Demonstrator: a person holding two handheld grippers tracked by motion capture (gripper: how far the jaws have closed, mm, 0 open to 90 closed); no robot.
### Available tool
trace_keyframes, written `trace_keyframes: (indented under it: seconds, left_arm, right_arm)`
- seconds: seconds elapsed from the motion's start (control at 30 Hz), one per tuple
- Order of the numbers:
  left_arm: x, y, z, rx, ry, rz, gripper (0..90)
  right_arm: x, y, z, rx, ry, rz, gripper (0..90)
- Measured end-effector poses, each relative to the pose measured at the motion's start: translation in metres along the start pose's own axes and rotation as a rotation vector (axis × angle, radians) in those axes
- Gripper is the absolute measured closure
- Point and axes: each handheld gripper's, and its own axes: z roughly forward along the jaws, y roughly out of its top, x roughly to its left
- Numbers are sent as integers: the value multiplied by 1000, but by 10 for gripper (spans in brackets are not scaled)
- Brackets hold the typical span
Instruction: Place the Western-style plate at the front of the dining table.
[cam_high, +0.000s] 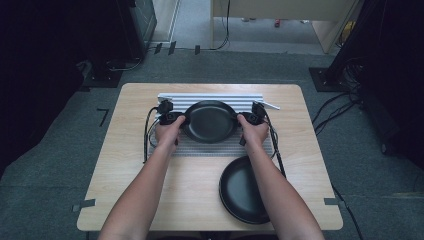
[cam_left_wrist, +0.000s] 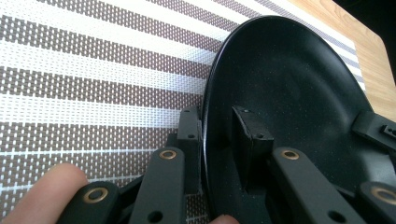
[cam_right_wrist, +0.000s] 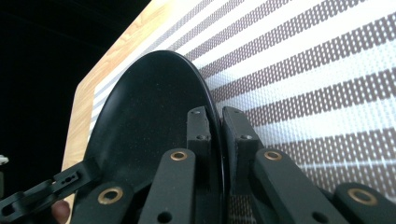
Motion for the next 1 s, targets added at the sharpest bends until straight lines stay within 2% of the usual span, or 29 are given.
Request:
trace_keyframes:
  seconds: [0.07, 0.13, 0.23, 0.37, 0.5, 0.57, 0.63, 0.7, 0.8, 0.87, 0.93, 1.0]
  left_arm:
    - [1, 1, 0, -6, -8, -13, 758]
    - [1, 2, 1, -3, 1, -6, 761]
    - [2, 2, 2, 1, 19, -9, 759]
    - [3, 1, 1, -4, 32, -5, 758]
    - [4, -1, 3, 5, 43, 18, 749]
    - [4, -2, 4, 5, 47, 37, 736]
    - [2, -3, 2, -18, 62, 69, 719]
    - [1, -3, -3, -41, 62, 90, 636]
    - [-1, -2, -14, -80, 71, 95, 488]
    - [-2, -2, -23, -86, 76, 93, 435]
    - [-1, -4, -31, -86, 65, 96, 372]
    - [-1, -6, -38, -88, 54, 107, 326]
  right_arm:
    - [0, 0, 2, -23, -4, -8, 814]
    - [0, -1, 4, -31, -5, -9, 811]
    - [-2, -2, 7, -27, -9, -6, 809]
    - [-1, -5, 11, -32, -15, -32, 802]
    - [-2, -8, 13, -45, -16, -83, 774]
    - [0, -9, 12, -49, -5, -109, 719]
    - [3, -8, 10, -49, 2, -120, 662]
    - [6, -7, 5, -72, -18, -169, 608]
    - [7, -4, -7, -127, -96, -300, 545]
    - [7, -4, -16, -168, -138, -370, 537]
    - [8, -5, -26, -196, -151, -395, 533]
    - [8, -6, -35, -191, -164, -412, 531]
